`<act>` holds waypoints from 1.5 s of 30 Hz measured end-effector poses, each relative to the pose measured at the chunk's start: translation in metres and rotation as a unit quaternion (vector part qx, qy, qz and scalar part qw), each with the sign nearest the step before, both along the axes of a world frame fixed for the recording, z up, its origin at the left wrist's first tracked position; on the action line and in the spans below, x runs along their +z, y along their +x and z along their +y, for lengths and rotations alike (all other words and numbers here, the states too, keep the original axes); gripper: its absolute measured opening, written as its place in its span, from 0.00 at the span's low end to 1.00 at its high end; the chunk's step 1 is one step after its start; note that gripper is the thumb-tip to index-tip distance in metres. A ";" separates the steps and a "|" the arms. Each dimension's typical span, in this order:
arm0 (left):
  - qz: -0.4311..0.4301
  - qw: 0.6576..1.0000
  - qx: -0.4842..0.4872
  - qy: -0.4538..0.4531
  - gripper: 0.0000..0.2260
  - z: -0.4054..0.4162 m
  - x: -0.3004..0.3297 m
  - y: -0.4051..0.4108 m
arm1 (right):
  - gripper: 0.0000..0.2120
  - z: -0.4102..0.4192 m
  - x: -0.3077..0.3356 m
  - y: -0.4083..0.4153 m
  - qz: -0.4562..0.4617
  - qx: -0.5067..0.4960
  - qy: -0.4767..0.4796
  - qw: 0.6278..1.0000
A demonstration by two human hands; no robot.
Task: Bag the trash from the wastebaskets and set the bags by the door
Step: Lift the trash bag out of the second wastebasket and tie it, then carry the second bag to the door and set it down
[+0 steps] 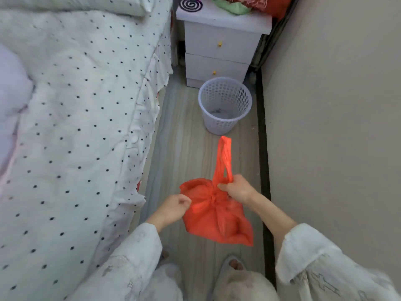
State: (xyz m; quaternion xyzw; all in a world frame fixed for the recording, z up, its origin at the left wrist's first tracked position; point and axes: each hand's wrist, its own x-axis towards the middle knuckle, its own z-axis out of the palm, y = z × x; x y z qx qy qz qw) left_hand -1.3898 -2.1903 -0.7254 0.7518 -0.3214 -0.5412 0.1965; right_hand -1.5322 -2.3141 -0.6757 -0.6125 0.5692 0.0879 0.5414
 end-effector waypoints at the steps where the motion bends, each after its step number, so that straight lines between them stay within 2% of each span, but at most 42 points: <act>1: 0.009 1.000 0.017 0.005 0.09 0.008 0.034 0.002 | 0.08 0.009 0.029 0.001 0.009 0.014 0.009 1.000; 2: 0.024 0.999 0.041 0.010 0.09 0.018 0.068 0.002 | 0.09 0.020 0.057 0.001 0.011 0.026 0.017 0.999; 4: 0.055 0.994 0.093 0.006 0.09 0.041 0.135 0.000 | 0.07 0.044 0.116 -0.004 0.011 0.047 0.030 0.998; 8: 0.067 0.984 0.163 0.002 0.09 0.097 0.250 -0.002 | 0.09 0.085 0.222 -0.008 0.000 0.100 0.016 0.995; 13: 0.060 0.960 0.271 -0.025 0.10 0.169 0.340 -0.016 | 0.04 0.119 0.304 0.003 -0.034 0.193 -0.010 0.981; 16: 0.040 0.933 0.351 -0.061 0.10 0.214 0.369 -0.032 | 0.09 0.143 0.336 0.019 -0.056 0.275 -0.033 0.959; 21: 0.014 0.837 0.536 -0.111 0.13 0.302 0.406 -0.087 | 0.06 0.208 0.379 0.029 -0.112 0.400 -0.021 0.910; 24: 0.001 0.777 0.618 -0.120 0.12 0.358 0.423 -0.125 | 0.05 0.260 0.398 0.034 -0.124 0.481 0.000 0.868; 29: -0.028 0.654 0.742 -0.145 0.11 0.461 0.440 -0.190 | 0.06 0.372 0.429 0.033 -0.115 0.623 0.008 0.774; 34: -0.057 0.544 0.819 -0.172 0.11 0.573 0.449 -0.269 | 0.05 0.514 0.447 0.001 -0.108 0.735 0.043 0.668; 36: -0.069 0.512 0.840 -0.167 0.11 0.618 0.448 -0.297 | 0.08 0.573 0.450 -0.018 -0.110 0.769 0.052 0.627; 39: -0.079 0.465 0.866 -0.167 0.11 0.696 0.446 -0.348 | 0.06 0.671 0.445 -0.051 -0.108 0.805 0.050 0.581; 43: -0.107 0.435 0.883 -0.138 0.11 0.810 0.441 -0.413 | 0.04 0.801 0.434 -0.094 -0.110 0.823 0.082 0.551; 45: -0.127 0.406 0.897 -0.118 0.11 0.865 0.442 -0.439 | 0.05 0.860 0.431 -0.113 -0.109 0.830 0.102 0.537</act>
